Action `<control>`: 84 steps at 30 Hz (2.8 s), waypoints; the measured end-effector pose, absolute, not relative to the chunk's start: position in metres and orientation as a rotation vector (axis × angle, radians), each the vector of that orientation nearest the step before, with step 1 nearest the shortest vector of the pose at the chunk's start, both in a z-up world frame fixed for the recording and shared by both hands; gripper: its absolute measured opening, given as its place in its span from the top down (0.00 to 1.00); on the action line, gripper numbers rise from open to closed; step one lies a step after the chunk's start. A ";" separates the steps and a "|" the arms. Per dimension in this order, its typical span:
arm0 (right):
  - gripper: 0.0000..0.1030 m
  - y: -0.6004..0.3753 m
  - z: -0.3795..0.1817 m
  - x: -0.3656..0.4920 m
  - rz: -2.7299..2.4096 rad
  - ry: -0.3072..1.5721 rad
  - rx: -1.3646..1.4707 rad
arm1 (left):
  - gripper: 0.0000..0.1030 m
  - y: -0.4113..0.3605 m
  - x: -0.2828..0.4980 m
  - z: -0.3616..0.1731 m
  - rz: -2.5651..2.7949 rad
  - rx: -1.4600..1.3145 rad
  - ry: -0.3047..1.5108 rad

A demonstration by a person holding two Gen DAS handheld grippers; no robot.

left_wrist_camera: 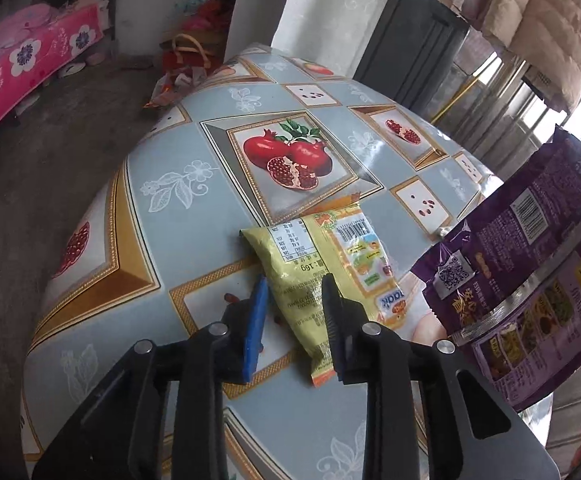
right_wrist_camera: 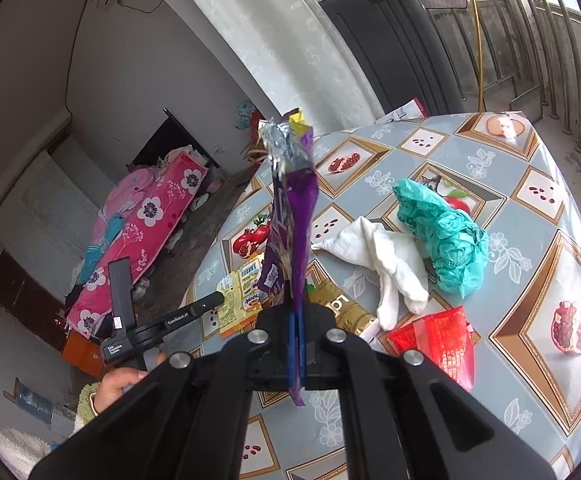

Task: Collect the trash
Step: 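Grasp the yellow chip bag with the left tool, then lift the yellow chip bag and purple snack bag off the table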

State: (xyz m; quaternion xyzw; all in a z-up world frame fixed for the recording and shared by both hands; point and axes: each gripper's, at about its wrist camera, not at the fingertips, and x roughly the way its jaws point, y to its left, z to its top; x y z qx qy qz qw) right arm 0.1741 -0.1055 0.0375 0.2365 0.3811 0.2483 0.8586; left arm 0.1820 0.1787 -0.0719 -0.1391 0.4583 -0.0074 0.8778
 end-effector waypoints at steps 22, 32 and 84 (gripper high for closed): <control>0.99 -0.113 0.028 0.176 0.508 0.816 0.543 | 0.97 0.154 0.178 -0.083 0.079 0.001 0.923; 0.99 -0.120 0.034 0.172 0.529 0.787 0.559 | 0.98 0.164 0.154 -0.070 0.011 -0.111 0.858; 0.99 -0.238 0.100 0.091 0.380 0.545 0.644 | 0.98 0.060 0.109 0.053 -0.268 -0.134 0.538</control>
